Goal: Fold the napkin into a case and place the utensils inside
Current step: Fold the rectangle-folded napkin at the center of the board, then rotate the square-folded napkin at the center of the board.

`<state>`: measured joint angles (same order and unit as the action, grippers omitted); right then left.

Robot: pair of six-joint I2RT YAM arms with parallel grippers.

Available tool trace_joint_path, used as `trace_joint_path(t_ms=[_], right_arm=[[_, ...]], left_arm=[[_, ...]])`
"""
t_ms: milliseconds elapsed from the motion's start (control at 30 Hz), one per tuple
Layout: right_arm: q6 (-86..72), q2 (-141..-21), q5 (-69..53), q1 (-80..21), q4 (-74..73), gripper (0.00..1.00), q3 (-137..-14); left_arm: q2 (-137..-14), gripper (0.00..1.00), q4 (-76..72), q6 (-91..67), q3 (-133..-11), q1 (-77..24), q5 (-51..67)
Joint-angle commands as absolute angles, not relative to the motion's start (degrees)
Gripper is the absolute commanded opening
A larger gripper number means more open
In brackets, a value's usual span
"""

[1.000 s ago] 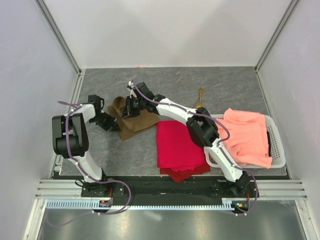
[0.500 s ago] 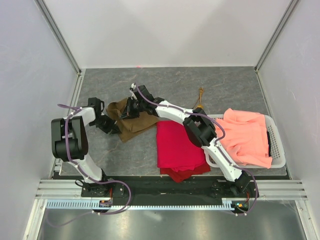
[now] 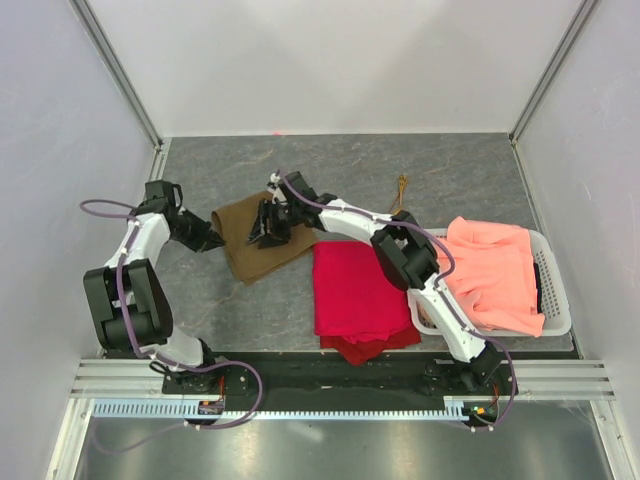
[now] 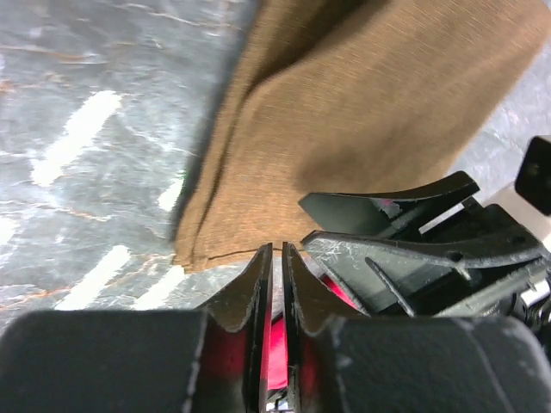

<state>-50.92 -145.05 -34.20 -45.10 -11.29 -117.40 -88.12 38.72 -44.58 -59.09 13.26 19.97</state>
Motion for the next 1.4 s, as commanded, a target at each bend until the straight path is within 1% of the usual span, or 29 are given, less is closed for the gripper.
trace_joint_path(t_ms=[0, 100, 133, 200, 233, 300, 400, 500, 633, 733, 833, 867, 900, 1000, 1033, 1067, 1133, 1267, 1367], right_arm=[[-42.9, -136.5, -33.2, -38.7, -20.4, 0.58, -114.3], [-37.5, -134.4, -30.9, -36.6, -25.7, 0.49, -111.7], [-34.8, -133.8, -30.3, -36.4, -27.0, 0.41, -111.4], [-32.5, -133.4, -28.5, -36.2, -29.5, 0.31, -110.3], [-31.0, -133.2, -28.0, -36.2, -30.0, 0.23, -110.0], [-30.1, -133.3, -25.9, -36.2, -30.7, 0.19, -109.1], [-28.6, -134.6, -23.9, -36.2, -30.8, 0.1, -108.7], [-27.6, -136.7, -22.8, -36.1, -30.9, 0.06, -110.5], [-25.7, -139.1, -17.1, -36.0, -31.2, 0.05, -114.9], [-22.6, -141.3, -13.4, -36.1, -31.0, 0.06, -119.3], [-19.5, -144.2, -10.0, -36.0, -30.3, 0.08, -124.8], [-18.8, -146.0, -9.1, -36.1, -30.5, 0.09, -126.5], [-18.9, -146.7, -8.9, -36.0, -30.5, 0.1, -129.9], [-21.3, -147.6, -10.2, -35.9, -31.5, 0.14, -134.9], [-22.0, -147.0, -10.8, -35.9, -31.6, 0.16, -135.0], [-22.8, -145.0, -11.8, -35.9, -31.9, 0.2, -134.7], [-25.1, -142.2, -12.5, -36.3, -32.3, 0.22, -131.1], [-27.8, -135.6, -17.8, -37.4, -32.8, 0.26, -124.2], [-28.5, -132.1, -20.6, -38.5, -34.1, 0.26, -118.4]], left_arm=[[-90.5, 0.15, 38.1, -41.5, -63.1, 9.0, 23.3], [-94.6, 0.14, 37.9, -41.9, -66.3, 4.1, 24.2], [-97.3, 0.13, 37.8, -42.4, -67.2, 3.3, 23.9], [-99.6, 0.13, 37.2, -43.1, -68.9, 1.6, 21.9], [-102.4, 0.12, 36.9, -43.3, -69.4, 1.2, 21.5], [-105.2, 0.1, 37.0, -43.2, -71.5, 1.3, 20.5], [-109.4, 0.1, 38.1, -42.5, -73.6, 1.2, 18.6], [-111.4, 0.09, 38.6, -42.3, -72.8, 1.2, 17.5], [-111.3, 0.11, 40.2, -42.6, -69.4, 1.1, 15.8], [-109.0, 0.11, 40.3, -44.5, -63.3, 1.1, 16.2], [-105.7, 0.11, 40.1, -46.5, -58.5, 0.7, 17.9], [-103.8, 0.11, 40.1, -47.4, -57.5, -1.1, 18.3], [-102.7, 0.11, 40.1, -47.6, -56.7, -2.4, 18.7], [-97.4, 0.13, 40.0, -49.0, -54.6, -3.2, 19.8], [-96.1, 0.14, 40.6, -48.8, -55.0, -3.1, 19.3], [-94.7, 0.15, 41.1, -48.4, -55.7, -3.1, 19.1], [-91.7, 0.18, 42.4, -46.5, -58.8, -2.9, 18.9], [-89.9, 0.18, 46.6, -42.6, -63.2, -1.9, 14.9], [-93.2, 0.16, 46.8, -40.5, -64.5, -0.1, 15.6]])
